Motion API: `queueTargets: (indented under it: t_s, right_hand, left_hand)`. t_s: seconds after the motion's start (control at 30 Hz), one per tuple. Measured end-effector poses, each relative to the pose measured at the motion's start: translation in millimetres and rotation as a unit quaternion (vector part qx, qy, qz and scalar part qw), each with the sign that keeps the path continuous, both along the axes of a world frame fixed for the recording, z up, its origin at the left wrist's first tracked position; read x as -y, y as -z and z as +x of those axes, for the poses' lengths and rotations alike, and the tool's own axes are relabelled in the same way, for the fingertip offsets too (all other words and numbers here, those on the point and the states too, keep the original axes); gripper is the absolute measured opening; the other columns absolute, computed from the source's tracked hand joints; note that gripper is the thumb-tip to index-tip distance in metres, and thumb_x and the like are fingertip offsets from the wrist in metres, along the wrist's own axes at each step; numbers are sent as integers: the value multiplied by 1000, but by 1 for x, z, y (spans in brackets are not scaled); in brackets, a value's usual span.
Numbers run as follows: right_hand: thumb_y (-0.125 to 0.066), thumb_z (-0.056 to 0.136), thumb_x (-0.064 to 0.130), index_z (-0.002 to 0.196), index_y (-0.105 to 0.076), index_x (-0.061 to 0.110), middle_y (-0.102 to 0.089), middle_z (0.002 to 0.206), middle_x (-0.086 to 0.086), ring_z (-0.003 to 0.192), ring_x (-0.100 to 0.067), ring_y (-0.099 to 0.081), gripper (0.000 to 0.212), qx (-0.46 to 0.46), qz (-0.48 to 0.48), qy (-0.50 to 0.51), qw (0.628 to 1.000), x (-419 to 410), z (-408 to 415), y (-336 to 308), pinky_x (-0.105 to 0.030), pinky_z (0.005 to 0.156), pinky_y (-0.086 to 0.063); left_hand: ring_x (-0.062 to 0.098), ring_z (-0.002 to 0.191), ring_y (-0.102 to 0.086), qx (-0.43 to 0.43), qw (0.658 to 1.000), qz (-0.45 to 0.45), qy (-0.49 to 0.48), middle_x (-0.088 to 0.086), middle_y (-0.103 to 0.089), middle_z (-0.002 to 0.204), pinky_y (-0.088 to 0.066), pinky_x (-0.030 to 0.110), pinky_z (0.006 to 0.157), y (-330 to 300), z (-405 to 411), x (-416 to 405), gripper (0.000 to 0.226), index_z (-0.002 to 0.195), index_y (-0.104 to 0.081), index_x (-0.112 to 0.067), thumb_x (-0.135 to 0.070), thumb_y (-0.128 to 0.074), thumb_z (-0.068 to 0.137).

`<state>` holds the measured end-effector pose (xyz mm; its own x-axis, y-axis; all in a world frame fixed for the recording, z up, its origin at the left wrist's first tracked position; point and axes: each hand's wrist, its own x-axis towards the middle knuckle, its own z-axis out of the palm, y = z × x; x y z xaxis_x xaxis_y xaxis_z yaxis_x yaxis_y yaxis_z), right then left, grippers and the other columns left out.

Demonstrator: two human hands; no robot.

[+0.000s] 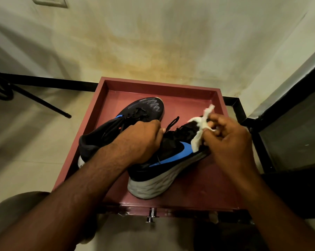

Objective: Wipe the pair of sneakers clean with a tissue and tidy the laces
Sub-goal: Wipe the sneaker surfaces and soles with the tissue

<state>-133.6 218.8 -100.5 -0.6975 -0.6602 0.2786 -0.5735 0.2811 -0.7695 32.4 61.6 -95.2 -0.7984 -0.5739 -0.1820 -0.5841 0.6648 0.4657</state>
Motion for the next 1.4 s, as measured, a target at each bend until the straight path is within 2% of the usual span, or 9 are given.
queueTargets:
  t_s: [0.2, 0.4, 0.47, 0.6, 0.8, 1.0, 1.1, 1.23, 1.4]
  right_hand:
    - [-70, 89, 18, 93, -81, 20, -68, 102, 7, 90, -2, -68, 13, -9, 45, -44, 998, -8, 11, 5, -7, 72, -53]
    - [-78, 89, 10, 107, -81, 19, -75, 105, 14, 100, -8, -74, 20, 44, 15, -254, 966, -7, 48, -1, -24, 84, -61]
    - [-78, 89, 10, 104, -81, 18, -74, 103, 12, 96, -8, -73, 17, 24, 29, -222, 974, -5, 39, 2, -26, 82, -62]
    - [-76, 88, 15, 96, -82, 24, -74, 98, 9, 95, -15, -64, 13, -157, 152, -55, 974, -3, 7, 7, -25, 75, -49]
    - [-74, 88, 12, 99, -79, 25, -71, 101, 16, 91, -3, -69, 18, -38, 122, -189, 974, -12, 31, 1, -16, 75, -55]
    - [-68, 93, 9, 92, -75, 25, -62, 90, 10, 70, 2, -49, 17, -135, 220, 23, 966, -2, -4, 4, -5, 61, -25]
    - [-70, 91, 11, 91, -74, 28, -59, 86, 15, 70, 9, -49, 17, -106, 222, -1, 969, -8, 0, 6, -4, 61, -28]
    - [-73, 87, 12, 90, -74, 31, -70, 87, 14, 76, -2, -66, 19, -59, 174, 7, 983, -12, -8, 5, -25, 70, -55]
    - [-74, 86, 7, 94, -75, 28, -73, 90, 9, 79, -5, -69, 22, -53, 96, 32, 993, -8, -6, 6, -19, 68, -52]
  left_hand:
    - [21, 71, -59, 2, 1000, -2, 4, 3, -59, 82, -43, 36, 63, -2, -2, 0, 33, 83, -42, -26, -46, -36, 108]
    - [24, 72, -60, -2, 1000, -7, -5, 4, -61, 82, -48, 39, 66, 1, -2, 2, 31, 82, -41, -28, -46, -37, 107]
    - [25, 73, -61, -4, 1000, -3, -4, 4, -61, 82, -49, 40, 67, 0, -2, 3, 33, 80, -40, -29, -46, -37, 107]
    - [22, 69, -59, -8, 1000, 1, 1, 2, -59, 79, -45, 37, 62, 0, -4, -3, 33, 84, -45, -25, -46, -37, 108]
    - [21, 66, -57, -10, 1000, -4, -5, 1, -58, 78, -44, 36, 60, -2, -5, -5, 33, 80, -42, -28, -46, -38, 107]
    - [23, 71, -64, -34, 999, 11, 3, -1, -62, 79, -58, 43, 70, -6, -1, -17, 25, 93, -52, -23, -43, -42, 105]
    - [12, 73, -66, -62, 996, 61, 12, -7, -66, 77, -58, 35, 73, -14, 4, -19, 10, 97, -53, -29, -37, -59, 94]
    - [14, 80, -63, -37, 999, 14, 20, -11, -57, 88, -52, 33, 71, -18, 6, -21, 50, 108, -40, -27, -47, -78, 81]
    - [30, 99, -66, 68, 998, 0, -17, 7, -66, 109, -56, 43, 83, -5, 3, -21, 55, 118, -52, -15, -61, -63, 90]
